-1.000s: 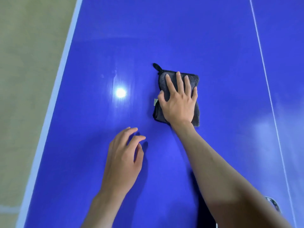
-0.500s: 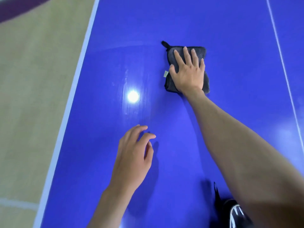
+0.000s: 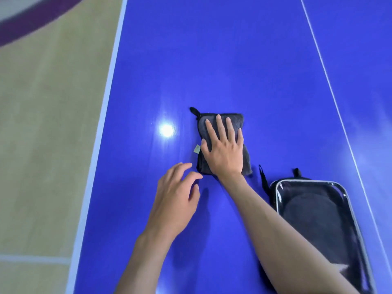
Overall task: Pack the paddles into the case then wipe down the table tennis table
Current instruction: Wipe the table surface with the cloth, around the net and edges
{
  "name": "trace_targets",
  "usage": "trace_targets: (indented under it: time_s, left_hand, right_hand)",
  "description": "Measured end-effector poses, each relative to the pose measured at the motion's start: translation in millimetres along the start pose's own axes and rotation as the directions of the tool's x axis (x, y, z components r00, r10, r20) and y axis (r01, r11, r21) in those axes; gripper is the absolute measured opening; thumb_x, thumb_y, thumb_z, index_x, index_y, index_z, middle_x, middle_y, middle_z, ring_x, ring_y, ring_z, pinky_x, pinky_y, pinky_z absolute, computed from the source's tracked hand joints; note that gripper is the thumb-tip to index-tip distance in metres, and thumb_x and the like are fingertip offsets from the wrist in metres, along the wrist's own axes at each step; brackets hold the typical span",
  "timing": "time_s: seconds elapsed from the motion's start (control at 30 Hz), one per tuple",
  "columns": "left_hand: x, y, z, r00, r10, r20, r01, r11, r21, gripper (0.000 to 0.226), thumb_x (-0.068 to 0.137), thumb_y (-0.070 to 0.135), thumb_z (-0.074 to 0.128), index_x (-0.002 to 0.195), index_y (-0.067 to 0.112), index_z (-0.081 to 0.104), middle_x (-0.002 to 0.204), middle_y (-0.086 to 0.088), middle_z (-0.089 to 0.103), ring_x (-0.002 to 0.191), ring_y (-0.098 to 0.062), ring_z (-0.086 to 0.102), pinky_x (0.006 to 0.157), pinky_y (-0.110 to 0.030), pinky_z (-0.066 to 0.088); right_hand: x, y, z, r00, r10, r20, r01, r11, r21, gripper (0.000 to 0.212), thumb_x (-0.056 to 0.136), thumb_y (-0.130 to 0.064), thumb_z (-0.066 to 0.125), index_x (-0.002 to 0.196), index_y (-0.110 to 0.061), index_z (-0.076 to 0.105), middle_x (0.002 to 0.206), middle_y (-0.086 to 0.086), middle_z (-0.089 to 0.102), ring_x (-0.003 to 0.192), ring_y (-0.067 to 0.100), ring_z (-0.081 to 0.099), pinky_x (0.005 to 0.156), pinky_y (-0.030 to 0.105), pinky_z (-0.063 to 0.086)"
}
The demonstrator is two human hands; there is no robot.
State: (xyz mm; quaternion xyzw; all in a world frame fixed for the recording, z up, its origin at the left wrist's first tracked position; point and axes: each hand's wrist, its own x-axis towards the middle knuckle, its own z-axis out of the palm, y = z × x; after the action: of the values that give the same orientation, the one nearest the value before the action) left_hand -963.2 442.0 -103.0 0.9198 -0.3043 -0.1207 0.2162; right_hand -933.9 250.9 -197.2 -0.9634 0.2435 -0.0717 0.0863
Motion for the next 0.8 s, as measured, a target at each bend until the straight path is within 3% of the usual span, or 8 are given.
trace_targets:
  time_s: [0.37, 0.63, 0.8]
  left_hand:
    - [-144, 10, 3, 0.997, -0.032, 0.075, 0.028, 0.998, 0.054, 0.024, 0.101, 0.024, 0.058, 0.123, 0.027, 0.067, 0.144, 0.003, 0.052, 0.138, -0.018, 0.042, 0.109, -0.039, 0.038]
    - [-194, 30, 8, 0.992, -0.051, 0.115, 0.047, 0.998, 0.033, 0.027, 0.105, 0.027, 0.052, 0.129, 0.026, 0.064, 0.148, 0.005, 0.048, 0.14, -0.014, 0.037, 0.11, -0.036, 0.033]
    - [-206, 47, 11, 0.989, -0.049, 0.141, 0.046, 0.999, 0.023, 0.027, 0.105, 0.026, 0.051, 0.129, 0.026, 0.063, 0.143, 0.006, 0.05, 0.136, -0.016, 0.04, 0.105, -0.035, 0.036]
  right_hand:
    - [-216, -4, -25, 0.999, -0.011, 0.03, 0.011, 1.0, 0.019, 0.061, 0.103, -0.049, 0.039, 0.161, -0.031, 0.038, 0.171, 0.002, 0.029, 0.16, 0.027, 0.021, 0.125, 0.058, 0.022]
    - [-314, 15, -38, 0.999, -0.031, 0.021, 0.031, 0.999, 0.015, 0.061, 0.102, -0.047, 0.045, 0.161, -0.034, 0.039, 0.171, -0.001, 0.029, 0.16, 0.024, 0.023, 0.125, 0.057, 0.025]
    - [-315, 20, -53, 0.973, -0.037, 0.228, 0.02, 0.997, 0.075, 0.066, 0.102, -0.058, 0.036, 0.165, -0.037, 0.027, 0.175, -0.004, 0.015, 0.162, 0.023, 0.01, 0.128, 0.054, 0.011]
